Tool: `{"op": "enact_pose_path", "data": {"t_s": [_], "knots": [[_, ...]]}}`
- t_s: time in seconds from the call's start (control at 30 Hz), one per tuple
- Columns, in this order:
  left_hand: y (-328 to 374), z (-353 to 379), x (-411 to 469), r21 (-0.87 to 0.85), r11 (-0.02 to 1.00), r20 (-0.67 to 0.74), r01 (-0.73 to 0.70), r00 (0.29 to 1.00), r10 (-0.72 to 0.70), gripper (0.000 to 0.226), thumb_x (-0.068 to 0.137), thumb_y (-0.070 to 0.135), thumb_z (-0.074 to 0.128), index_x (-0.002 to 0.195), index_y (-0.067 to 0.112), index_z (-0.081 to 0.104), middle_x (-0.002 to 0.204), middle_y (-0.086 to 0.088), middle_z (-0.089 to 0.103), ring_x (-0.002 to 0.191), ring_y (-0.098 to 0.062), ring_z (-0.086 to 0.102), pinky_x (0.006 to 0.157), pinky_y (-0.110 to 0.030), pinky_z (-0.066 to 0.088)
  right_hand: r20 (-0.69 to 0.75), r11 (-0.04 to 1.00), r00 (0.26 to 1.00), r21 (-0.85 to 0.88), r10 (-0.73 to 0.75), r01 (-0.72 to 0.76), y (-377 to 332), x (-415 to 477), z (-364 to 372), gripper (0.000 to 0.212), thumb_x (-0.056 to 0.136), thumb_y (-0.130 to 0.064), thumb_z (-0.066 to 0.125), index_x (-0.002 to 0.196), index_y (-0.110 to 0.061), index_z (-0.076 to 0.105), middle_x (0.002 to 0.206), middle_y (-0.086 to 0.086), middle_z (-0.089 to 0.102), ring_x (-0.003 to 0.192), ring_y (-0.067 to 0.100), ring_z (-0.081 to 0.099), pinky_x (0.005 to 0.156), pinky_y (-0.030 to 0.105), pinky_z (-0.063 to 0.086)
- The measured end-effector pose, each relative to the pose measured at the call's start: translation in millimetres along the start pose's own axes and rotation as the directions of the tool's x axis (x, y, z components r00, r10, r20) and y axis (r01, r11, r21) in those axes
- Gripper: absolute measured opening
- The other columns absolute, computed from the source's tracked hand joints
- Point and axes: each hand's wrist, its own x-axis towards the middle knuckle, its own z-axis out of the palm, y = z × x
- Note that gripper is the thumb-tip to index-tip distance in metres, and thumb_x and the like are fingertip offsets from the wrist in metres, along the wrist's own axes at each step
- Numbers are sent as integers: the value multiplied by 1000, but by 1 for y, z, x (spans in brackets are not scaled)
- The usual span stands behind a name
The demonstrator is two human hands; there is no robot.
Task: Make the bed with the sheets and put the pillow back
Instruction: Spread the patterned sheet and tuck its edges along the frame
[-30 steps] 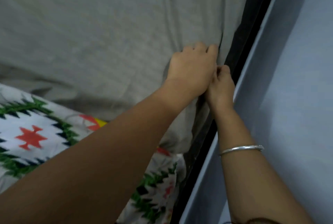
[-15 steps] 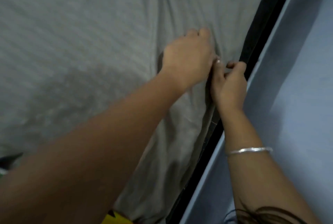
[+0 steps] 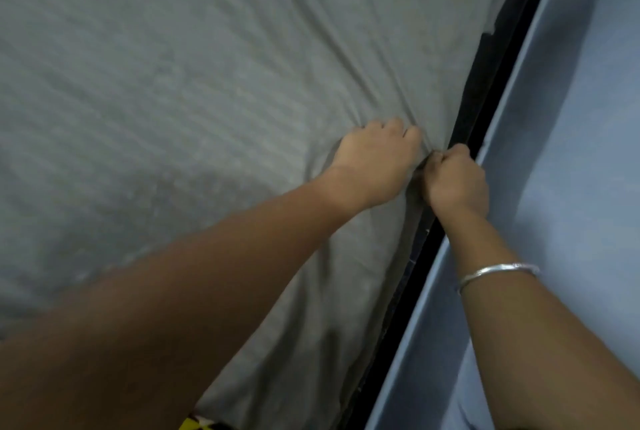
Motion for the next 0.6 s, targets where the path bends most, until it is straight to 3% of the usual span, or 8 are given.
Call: {"op": "enact_pose_path", "data": {"t_s": [0.2,0.33,0.43,0.5,0.6], "knots": [[-25,-10,9,-28,997,-34,72,997,-73,37,92,32,51,122,12,41,122,-12,48,110,-34,52,79,-42,45,-61,988,986,-2,-156,156,-30,2,-13,43,97,-42,39,119,-5,42,124,23,53,110,42,53,83,44,42],[-33,-8,46,-30,998,-125,47,991,-51,36,93,32,47,124,14,42,123,-11,48,109,-35,53,79,-42,45,-120,995,989,46,-87,93,-47,49,-4,51,98,-43,36,124,1,39,128,26,50,115,43,50,89,43,40],[-35,-3,79,15,997,-148,72,987,-69,39,93,38,47,125,16,42,123,-8,50,109,-31,54,71,-38,41,-143,995,989,89,-31,44,-49,80,-2,46,98,-42,35,121,-2,40,123,25,56,112,41,52,84,41,40],[-29,-1,97,26,997,-89,79,993,-76,41,94,41,46,126,17,42,122,-8,51,108,-32,55,69,-38,42,-135,996,989,61,-58,66,-40,93,-7,37,99,-37,35,114,-5,46,116,24,59,107,41,54,77,38,39],[-17,0,115,64,997,-96,49,994,-43,33,98,26,29,122,13,48,114,-10,59,99,-34,60,60,-36,34,-89,985,981,23,-171,174,-31,101,-14,31,100,-33,34,102,-7,50,104,25,61,97,41,56,67,35,32]]}}
